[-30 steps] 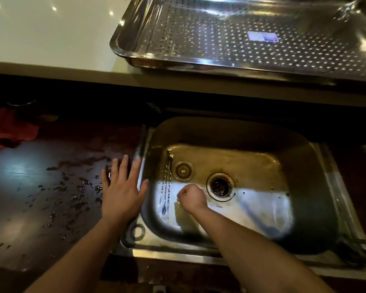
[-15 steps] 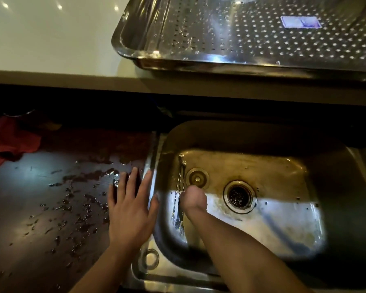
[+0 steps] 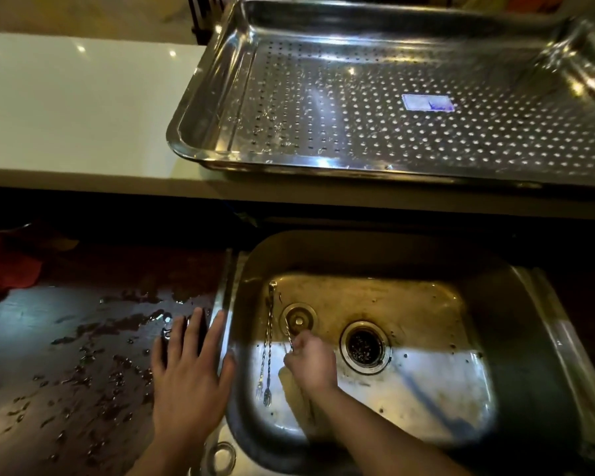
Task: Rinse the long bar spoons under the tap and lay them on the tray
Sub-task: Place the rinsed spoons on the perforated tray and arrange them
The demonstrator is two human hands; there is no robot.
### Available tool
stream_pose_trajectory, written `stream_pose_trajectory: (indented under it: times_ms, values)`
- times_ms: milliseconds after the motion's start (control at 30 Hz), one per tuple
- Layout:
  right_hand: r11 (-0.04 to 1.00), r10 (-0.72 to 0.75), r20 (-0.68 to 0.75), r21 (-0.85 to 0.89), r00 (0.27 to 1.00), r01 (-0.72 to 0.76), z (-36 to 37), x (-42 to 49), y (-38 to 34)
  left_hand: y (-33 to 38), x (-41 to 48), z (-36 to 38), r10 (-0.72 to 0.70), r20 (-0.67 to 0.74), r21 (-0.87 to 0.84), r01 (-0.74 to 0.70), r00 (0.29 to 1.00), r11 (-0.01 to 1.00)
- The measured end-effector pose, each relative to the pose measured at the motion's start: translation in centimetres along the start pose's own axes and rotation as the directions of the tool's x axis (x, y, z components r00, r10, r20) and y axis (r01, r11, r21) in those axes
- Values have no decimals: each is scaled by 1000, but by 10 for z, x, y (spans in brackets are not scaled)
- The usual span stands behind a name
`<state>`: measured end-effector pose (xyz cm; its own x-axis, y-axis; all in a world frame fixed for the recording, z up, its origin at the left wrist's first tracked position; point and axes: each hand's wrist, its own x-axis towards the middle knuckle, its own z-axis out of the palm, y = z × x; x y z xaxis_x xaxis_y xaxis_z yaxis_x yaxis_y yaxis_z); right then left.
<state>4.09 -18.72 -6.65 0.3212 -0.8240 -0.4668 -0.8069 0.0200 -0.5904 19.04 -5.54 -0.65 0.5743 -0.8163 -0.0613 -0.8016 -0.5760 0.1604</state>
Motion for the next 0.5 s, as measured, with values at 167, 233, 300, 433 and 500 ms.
stream_pose_trajectory:
  times_ms: [167,233,300,433,500]
  values:
    - [988,-153,-61,20,986,154,-52,-36,1,1,-1,-2,-6,22,18,5,1000,1000]
    - [975,-217,-88,36,972,220,-79,-53,-5,1,-1,-3,-6,24,20,5,1000,1000]
    - [951,-293,-127,64,947,303,-107,-72,-15,1,-1,-5,-2,30,14,2,1000,1000]
    - [872,-444,-224,113,868,476,-170,-112,-49,1,-2,-8,20,20,-20,-19,1000,1000]
    - [801,-525,-346,106,777,589,-209,-132,-75,1,-2,-8,27,15,-25,-26,1000,999]
